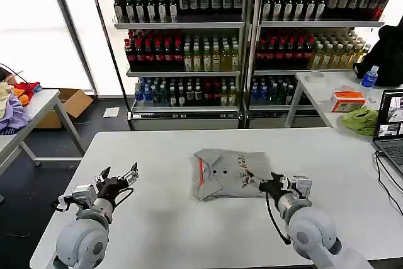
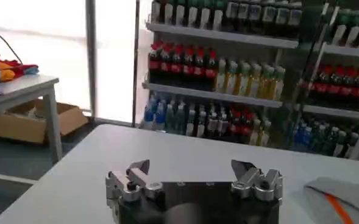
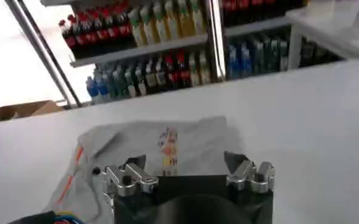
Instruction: Fold and organize the clothes.
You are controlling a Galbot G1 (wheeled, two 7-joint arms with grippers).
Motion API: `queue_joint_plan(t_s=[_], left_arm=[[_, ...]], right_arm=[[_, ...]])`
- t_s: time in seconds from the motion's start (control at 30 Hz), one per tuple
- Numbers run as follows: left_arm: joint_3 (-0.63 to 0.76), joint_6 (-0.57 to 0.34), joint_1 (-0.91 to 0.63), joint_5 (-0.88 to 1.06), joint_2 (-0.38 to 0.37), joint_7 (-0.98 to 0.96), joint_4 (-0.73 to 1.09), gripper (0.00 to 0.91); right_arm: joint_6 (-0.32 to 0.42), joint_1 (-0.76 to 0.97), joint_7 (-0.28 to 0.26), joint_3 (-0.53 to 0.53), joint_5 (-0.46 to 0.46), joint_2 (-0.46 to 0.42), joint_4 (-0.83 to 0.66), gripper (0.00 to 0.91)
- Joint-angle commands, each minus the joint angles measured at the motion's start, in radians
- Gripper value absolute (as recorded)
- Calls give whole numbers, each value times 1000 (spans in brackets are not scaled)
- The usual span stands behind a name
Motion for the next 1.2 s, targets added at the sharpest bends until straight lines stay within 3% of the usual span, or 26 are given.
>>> queue_joint_plan(t_s=[0.03,0.33,0.5,0.77,1.2], left_arm=[[-43,-113,36,162,-28,46,-13,907],[-36,-126,40,236,-36,77,-25,907],[-35,-141,53,238,-51,80,-34,907],[-41,-112,39,261,-42,130,-19,907],[-42,-80,27,217,-30,113,-18,907]], right_arm=[[56,23,-101,82,-499,43,-28,907],[66,-143,-102,265,-477,65,32,907],[77,-196,-112,350,-520,90,65,907],[80,-256,-169,378,-533,83,86,907],[78,-246,-188,371,-495,89,66,907]])
